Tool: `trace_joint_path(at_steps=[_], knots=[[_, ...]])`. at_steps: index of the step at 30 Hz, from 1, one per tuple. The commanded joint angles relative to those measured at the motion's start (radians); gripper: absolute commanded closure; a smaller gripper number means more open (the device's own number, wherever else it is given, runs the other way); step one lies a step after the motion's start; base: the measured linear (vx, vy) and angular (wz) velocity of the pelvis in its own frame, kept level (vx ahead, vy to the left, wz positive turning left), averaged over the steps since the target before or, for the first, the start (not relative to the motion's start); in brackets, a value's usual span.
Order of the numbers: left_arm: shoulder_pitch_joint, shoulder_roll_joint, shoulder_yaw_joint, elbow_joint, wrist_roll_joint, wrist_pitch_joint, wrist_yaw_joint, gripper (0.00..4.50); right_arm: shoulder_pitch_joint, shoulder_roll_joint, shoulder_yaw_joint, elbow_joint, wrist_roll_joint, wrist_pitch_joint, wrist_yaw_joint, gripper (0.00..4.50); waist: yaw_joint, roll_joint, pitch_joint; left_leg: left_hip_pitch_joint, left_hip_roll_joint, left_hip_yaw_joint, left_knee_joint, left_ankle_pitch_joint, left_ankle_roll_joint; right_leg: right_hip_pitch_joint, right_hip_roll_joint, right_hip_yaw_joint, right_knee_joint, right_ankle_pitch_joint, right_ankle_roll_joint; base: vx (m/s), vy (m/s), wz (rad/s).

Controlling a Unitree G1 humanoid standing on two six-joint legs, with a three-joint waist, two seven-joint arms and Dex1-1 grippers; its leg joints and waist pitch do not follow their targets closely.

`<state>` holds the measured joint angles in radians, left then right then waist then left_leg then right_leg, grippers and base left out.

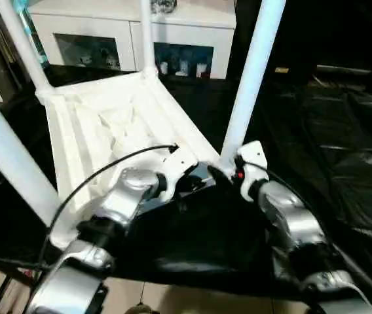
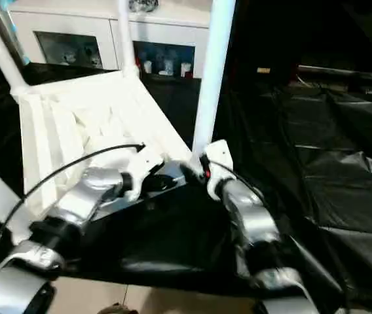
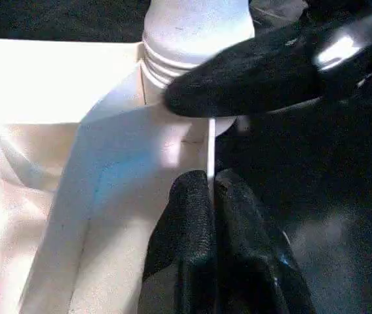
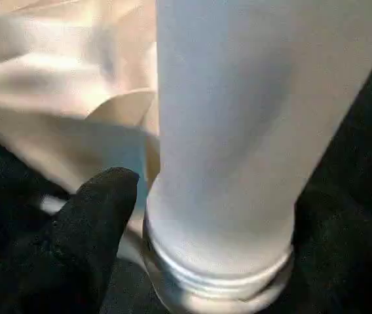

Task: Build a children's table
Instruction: Rotate leg to tighten

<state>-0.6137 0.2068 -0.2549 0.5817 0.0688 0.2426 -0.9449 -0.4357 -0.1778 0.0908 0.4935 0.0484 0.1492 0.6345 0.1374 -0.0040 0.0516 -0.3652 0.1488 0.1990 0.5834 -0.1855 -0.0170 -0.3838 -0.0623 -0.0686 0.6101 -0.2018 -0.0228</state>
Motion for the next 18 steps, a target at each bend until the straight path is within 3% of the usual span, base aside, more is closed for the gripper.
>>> trace_joint_path(at_steps=[1, 6, 11, 18], knots=[[0.017, -0.004, -0.045, -0.06, -0.05, -0.047, -0.092, 4.5, 0.032, -0.003, 0.139, -0.078, 0.044, 0.003, 0.212, 0.78, 0.002, -0.008, -0.051, 0.014, 0.101, -0.051, -0.079, -0.227, 0.03, 0.037, -0.127, 0.069, -0.085, -0.23, -0.179, 0.0, 0.0, 0.0], [0.039, 0.042, -0.053, -0.086, -0.061, -0.074, -0.176, 4.5, 0.059, -0.085, 0.163, -0.151, 0.065, 0.034, 0.373, 0.78, 0.005, -0.008, -0.05, 0.016, 0.103, -0.051, -0.079, -0.235, 0.031, 0.033, -0.124, 0.068, -0.085, -0.257, -0.191, 0.0, 0.0, 0.0], [0.062, 0.08, -0.057, -0.127, -0.088, -0.071, -0.264, 4.5, 0.082, -0.149, 0.19, -0.217, 0.099, 0.068, 0.48, 0.78, 0.014, -0.01, -0.052, 0.015, 0.104, -0.048, -0.075, -0.208, 0.044, 0.033, -0.124, 0.067, -0.079, -0.216, -0.2, 0.0, 0.0, 0.0], [0.076, 0.105, -0.052, -0.162, -0.113, -0.056, -0.327, 4.5, 0.087, -0.142, 0.186, -0.228, 0.098, 0.088, 0.495, 0.91, 0.022, -0.007, -0.052, 0.017, 0.106, -0.048, -0.076, -0.213, 0.036, 0.03, -0.124, 0.067, -0.08, -0.243, -0.201, 0.0, 0.0, 0.0]])
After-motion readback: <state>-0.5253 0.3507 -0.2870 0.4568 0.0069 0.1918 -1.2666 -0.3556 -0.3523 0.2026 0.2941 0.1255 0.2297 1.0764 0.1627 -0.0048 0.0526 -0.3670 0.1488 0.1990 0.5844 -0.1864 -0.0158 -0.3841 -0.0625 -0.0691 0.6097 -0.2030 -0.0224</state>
